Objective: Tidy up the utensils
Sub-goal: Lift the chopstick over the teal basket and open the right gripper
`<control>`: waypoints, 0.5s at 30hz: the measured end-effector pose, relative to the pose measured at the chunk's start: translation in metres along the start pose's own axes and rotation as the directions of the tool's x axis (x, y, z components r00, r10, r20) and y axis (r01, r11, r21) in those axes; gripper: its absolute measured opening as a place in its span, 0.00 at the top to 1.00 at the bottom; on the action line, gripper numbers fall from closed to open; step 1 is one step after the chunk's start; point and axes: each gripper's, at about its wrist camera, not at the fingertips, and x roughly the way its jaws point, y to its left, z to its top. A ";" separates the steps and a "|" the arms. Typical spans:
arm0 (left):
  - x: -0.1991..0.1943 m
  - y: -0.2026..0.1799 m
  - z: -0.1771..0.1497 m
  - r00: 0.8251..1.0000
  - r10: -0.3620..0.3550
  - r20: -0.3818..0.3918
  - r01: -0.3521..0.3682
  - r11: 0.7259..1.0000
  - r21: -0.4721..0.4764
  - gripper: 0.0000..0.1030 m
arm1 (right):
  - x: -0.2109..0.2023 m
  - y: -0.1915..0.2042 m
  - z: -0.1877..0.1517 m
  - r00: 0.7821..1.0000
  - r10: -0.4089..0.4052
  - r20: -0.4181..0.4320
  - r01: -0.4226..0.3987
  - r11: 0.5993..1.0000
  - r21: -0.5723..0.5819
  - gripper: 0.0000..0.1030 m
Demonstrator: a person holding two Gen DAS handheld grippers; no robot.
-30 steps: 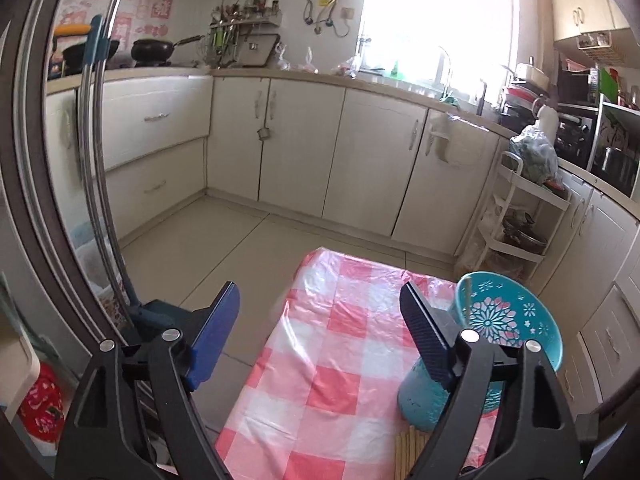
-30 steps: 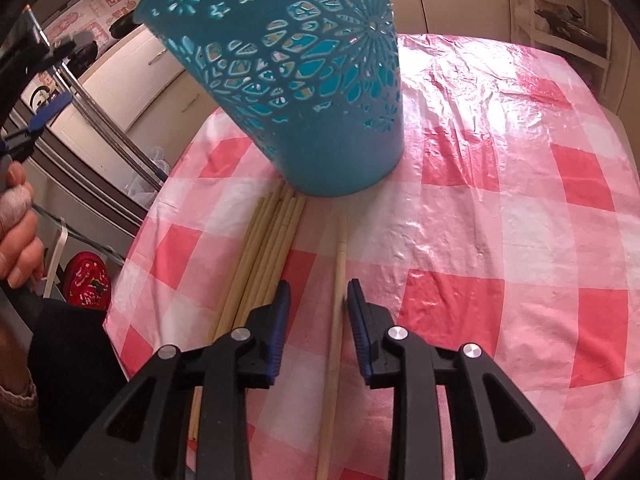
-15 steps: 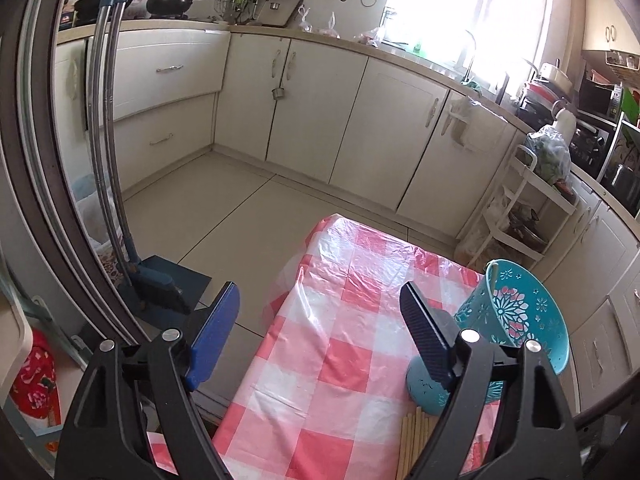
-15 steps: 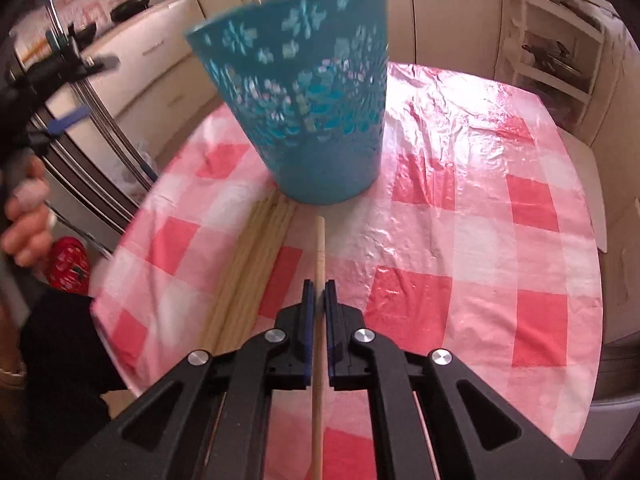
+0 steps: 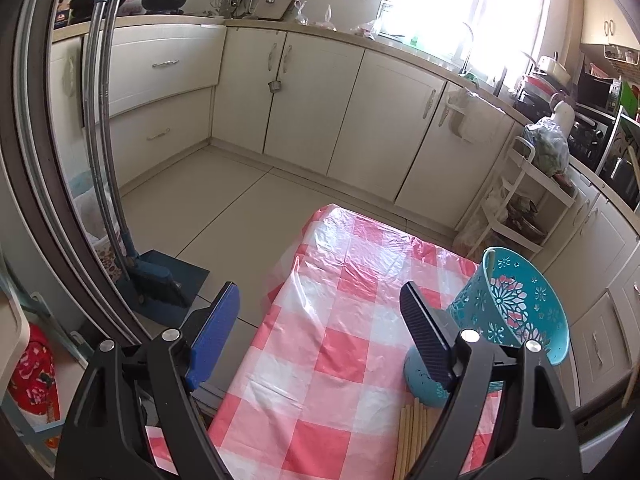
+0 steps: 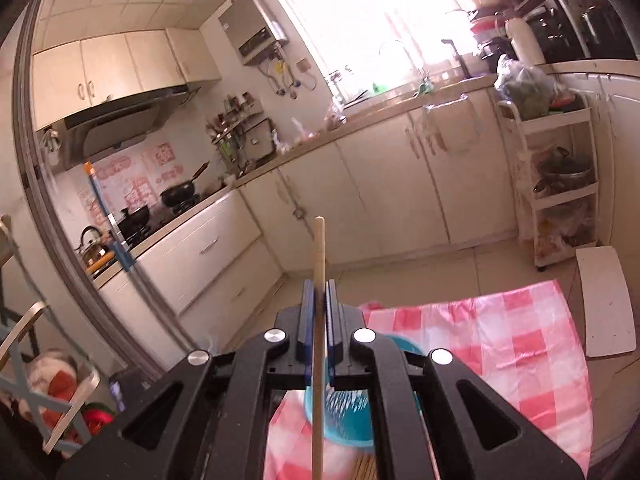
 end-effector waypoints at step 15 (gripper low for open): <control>0.000 0.003 0.007 1.000 -0.005 0.003 0.005 1.000 -0.010 0.24 | 0.057 -0.028 -0.040 0.972 -0.233 -0.038 0.230 0.971 -0.065 0.89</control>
